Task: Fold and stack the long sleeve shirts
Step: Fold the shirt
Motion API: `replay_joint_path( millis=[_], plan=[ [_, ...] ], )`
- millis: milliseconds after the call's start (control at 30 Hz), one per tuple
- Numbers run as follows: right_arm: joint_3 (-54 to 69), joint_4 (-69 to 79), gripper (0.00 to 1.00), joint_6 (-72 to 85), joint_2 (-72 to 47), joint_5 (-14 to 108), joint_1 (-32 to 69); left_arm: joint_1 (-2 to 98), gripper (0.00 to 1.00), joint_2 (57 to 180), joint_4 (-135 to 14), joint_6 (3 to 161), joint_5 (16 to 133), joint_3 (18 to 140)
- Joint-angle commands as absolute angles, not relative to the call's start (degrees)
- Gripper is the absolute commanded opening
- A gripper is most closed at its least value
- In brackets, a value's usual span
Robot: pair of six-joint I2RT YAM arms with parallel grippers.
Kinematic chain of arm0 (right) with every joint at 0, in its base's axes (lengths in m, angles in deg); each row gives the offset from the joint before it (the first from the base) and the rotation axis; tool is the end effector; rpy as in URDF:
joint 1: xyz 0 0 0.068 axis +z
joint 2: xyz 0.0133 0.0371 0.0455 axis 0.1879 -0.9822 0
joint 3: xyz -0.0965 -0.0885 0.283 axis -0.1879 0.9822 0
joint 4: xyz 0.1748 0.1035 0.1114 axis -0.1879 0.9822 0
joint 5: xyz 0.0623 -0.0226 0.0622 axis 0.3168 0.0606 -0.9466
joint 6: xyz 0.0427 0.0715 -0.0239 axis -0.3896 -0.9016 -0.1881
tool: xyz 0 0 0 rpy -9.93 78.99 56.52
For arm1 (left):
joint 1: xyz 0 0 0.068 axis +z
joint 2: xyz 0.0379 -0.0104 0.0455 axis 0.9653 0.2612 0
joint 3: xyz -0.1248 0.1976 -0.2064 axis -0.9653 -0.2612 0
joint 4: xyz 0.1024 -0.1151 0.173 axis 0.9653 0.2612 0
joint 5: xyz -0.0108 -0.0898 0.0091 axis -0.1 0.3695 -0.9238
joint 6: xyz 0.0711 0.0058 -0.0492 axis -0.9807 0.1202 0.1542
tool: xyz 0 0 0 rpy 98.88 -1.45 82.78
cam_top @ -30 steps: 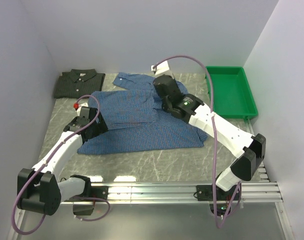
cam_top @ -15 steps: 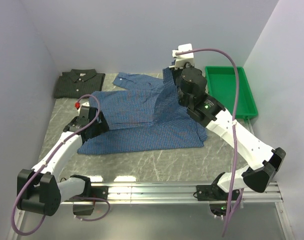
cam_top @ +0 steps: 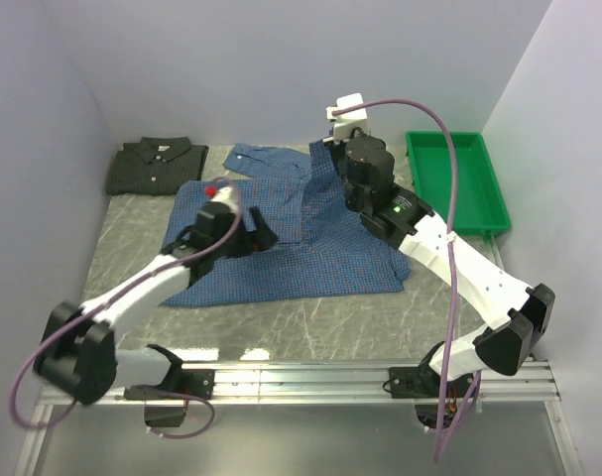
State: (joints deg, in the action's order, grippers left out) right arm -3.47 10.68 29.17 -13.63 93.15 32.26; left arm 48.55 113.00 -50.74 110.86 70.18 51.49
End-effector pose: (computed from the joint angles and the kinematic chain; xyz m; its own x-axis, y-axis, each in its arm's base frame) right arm 0.2663 0.1834 0.4860 -0.0047 -0.2917 -0.9565 -0.0789 0.9536 -0.2904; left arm 0.2314 -0.1203 0.2786 -0.6942 -0.3746 -0.6147 0.0601 0.8208 -0.5681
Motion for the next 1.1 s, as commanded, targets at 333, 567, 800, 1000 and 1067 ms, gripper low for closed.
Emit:
replay_joint_path(
  millis=[333, 567, 800, 1000, 1067],
  plan=[
    [-3.0, 11.3, 0.00, 26.5, -13.0, 90.6, 31.4, 41.1, 0.99, 143.1, -73.6, 111.4, 68.4, 65.4],
    [-1.6, 13.3, 0.00, 24.6, -10.6, 89.6, 31.4, 41.1, 0.94, 151.2, -67.3, 112.9, 60.0, 71.4],
    [3.5, 16.3, 0.00, 21.1, -5.1, 88.3, 31.5, 41.5, 0.94, 153.8, -65.2, 117.0, 59.6, 72.9],
    [6.1, 19.4, 0.00, 18.7, -1.7, 86.4, 31.7, 42.0, 0.98, 152.9, -64.3, 119.3, 62.7, 73.6],
    [6.2, 21.3, 0.00, 17.3, -1.5, 85.3, 31.6, 41.9, 0.99, 150.9, -63.2, 119.7, 63.2, 73.6]
  ],
)
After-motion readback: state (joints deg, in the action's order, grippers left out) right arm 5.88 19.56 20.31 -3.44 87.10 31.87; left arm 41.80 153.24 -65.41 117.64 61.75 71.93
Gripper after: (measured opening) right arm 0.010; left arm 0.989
